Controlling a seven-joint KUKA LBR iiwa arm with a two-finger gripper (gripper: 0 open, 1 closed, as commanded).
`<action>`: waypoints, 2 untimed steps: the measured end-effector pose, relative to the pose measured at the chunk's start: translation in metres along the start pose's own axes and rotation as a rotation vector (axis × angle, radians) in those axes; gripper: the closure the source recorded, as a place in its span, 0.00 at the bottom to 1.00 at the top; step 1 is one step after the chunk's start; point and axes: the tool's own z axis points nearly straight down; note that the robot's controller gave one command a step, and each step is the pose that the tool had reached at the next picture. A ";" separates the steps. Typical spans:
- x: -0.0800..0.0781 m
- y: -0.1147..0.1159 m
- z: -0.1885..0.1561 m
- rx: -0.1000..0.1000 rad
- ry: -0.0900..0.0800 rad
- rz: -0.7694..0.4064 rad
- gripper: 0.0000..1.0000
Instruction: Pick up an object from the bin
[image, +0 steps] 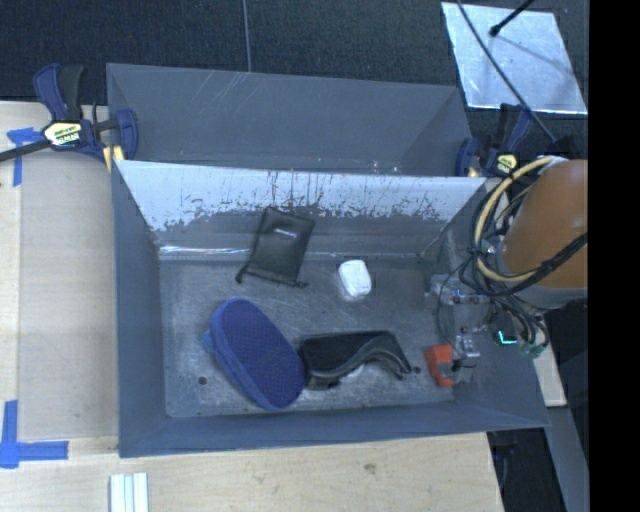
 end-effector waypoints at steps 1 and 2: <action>-0.001 -0.034 0.091 0.000 -0.001 0.196 0.00; -0.003 -0.033 0.088 0.001 -0.006 0.192 1.00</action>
Offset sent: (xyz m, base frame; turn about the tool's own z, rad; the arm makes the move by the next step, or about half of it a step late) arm 0.0015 -0.0327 -0.0879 0.1951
